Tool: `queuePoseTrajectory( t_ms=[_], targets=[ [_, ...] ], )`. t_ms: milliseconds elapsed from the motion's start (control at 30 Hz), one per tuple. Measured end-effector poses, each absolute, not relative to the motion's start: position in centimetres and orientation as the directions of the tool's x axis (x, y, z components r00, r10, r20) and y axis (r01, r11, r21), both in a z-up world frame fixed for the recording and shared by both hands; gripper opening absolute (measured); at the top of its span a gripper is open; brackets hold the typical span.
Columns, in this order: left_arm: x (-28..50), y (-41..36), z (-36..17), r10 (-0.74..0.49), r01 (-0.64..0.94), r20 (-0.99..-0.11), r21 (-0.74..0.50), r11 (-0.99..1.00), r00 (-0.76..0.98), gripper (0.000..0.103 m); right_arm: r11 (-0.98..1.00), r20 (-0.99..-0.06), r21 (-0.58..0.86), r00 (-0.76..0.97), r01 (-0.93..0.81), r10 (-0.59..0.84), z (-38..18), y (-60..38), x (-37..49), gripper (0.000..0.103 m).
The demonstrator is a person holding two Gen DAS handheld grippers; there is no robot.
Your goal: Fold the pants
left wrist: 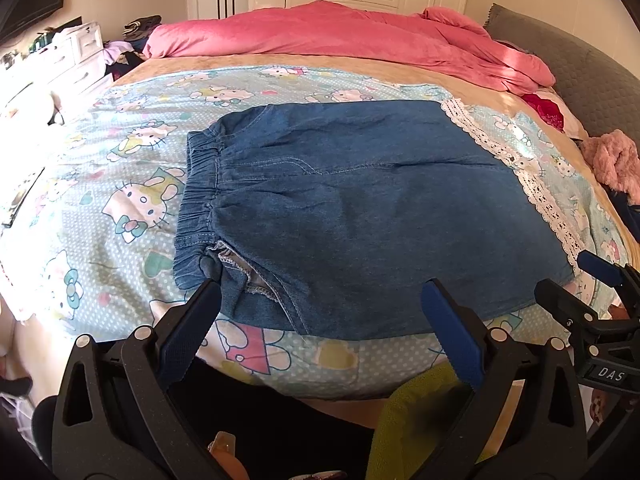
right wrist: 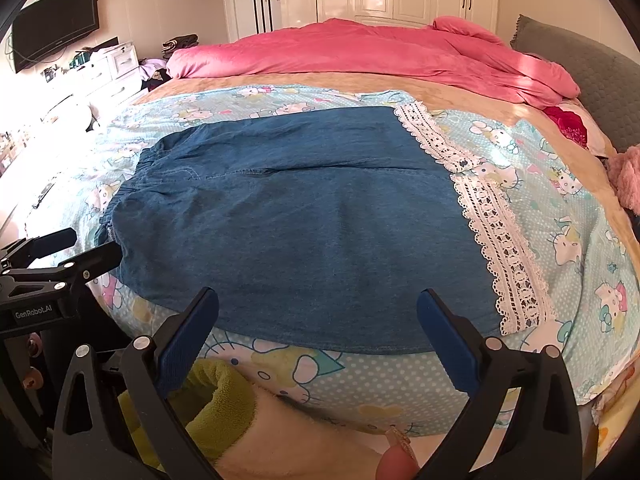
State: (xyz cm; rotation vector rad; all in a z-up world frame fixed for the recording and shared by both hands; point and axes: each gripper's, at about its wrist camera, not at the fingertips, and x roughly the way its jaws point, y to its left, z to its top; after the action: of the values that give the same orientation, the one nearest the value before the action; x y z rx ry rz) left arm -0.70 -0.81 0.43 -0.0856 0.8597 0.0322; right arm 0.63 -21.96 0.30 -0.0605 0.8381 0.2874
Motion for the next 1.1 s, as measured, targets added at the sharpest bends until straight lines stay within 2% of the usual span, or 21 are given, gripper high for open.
queuePoseTrajectory(
  t_ms=[1100],
  targets=[
    [-0.72,-0.74,0.73,-0.001,-0.064,-0.757,-0.056,0.996,0.654,0.094,0.958,-0.747,0.055,0.625,-0.283,0.228,0.01,-21.58,0.61,0.099]
  ],
)
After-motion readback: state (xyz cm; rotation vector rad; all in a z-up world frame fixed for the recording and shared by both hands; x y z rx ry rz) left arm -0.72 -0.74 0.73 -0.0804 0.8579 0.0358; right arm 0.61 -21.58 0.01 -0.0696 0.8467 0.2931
